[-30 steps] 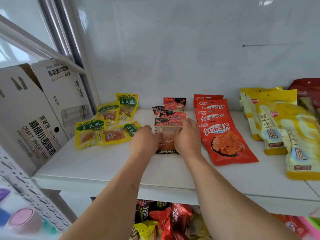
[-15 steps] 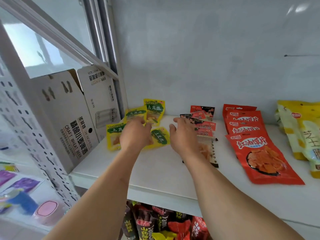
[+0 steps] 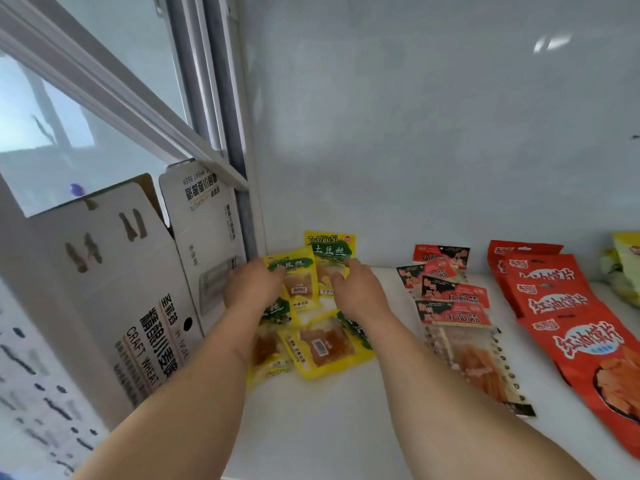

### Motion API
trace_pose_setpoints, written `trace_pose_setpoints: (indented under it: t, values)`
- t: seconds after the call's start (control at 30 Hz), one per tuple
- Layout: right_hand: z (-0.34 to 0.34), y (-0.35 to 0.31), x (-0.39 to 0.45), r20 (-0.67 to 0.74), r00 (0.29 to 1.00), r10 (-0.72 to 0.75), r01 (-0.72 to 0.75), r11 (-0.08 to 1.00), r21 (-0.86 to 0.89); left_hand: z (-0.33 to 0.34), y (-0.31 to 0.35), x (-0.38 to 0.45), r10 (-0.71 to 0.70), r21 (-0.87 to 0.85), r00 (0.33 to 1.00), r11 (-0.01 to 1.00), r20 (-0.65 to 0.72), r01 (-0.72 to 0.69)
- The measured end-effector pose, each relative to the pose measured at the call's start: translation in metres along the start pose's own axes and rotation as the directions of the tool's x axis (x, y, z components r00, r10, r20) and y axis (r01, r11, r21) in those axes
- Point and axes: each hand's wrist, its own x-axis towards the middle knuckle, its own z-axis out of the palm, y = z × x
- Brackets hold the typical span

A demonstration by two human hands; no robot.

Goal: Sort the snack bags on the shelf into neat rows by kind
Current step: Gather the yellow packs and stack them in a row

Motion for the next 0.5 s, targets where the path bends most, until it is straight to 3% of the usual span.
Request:
trace_pose_setpoints:
  t: [0.23,0.5]
  values:
    - [0.021,0.0,0.009,0.109,0.993,0.041,-0.015,0.971,-0.237,0.013,-0.007,0.012,-0.088,0.062,0.989,0.995,0.12,0.081]
    - [0.028,-0.005,-0.007,-0.013,0.993,0.121,-0.12,0.962,-0.244,0.014,-0.013,0.008,-0.096,-0.046,0.957,0.993,0.275,0.113]
